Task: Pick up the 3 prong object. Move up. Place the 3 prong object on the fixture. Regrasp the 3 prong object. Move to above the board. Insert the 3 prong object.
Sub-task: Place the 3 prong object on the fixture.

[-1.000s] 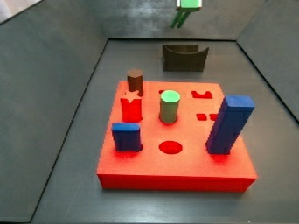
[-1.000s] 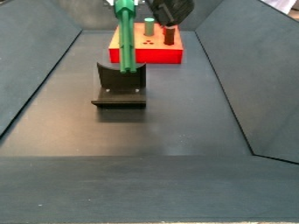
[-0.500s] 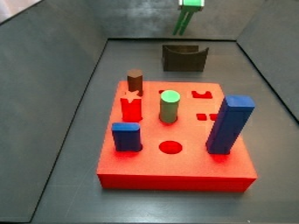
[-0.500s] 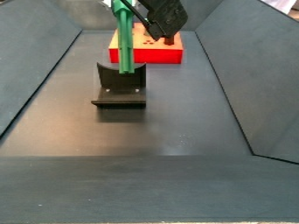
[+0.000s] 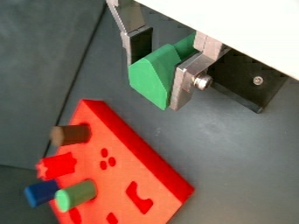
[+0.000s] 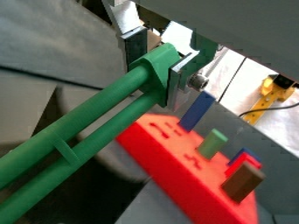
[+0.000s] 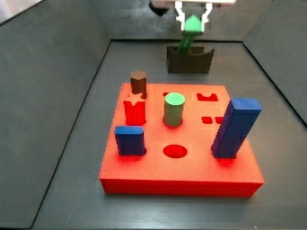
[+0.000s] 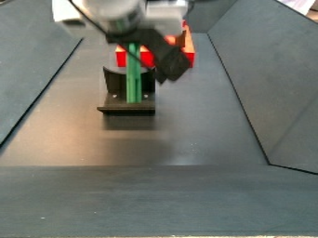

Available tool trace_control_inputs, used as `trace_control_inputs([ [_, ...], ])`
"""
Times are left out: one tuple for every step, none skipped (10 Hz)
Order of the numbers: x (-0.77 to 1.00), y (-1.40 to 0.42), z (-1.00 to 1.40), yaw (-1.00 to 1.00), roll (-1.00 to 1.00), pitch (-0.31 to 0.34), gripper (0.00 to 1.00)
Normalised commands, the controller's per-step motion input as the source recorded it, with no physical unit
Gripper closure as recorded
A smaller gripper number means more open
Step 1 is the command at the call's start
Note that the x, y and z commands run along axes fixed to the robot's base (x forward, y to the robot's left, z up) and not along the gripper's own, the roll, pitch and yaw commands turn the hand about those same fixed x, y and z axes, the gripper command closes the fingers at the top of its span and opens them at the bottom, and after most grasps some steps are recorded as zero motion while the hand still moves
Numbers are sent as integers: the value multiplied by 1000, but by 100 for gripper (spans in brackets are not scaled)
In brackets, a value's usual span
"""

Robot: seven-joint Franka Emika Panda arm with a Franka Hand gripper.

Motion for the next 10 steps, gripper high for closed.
trace_control_inputs([
  [109, 74, -690, -62, -117, -59, 100],
  [88, 52, -517, -44, -101, -64, 100],
  [63, 106, -379, -33, -61, -72, 100],
  [63, 115, -361, -26, -60, -75, 100],
  [61, 114, -362, -18, -60, -74, 100],
  [60, 113, -363, -12, -60, -73, 100],
  [59, 113, -363, -8, -60, -72, 100],
  [57, 112, -364, -3, -60, -71, 100],
  [56, 112, -365, -1, -61, -69, 100],
  [0, 0, 0, 0, 0, 0, 0],
])
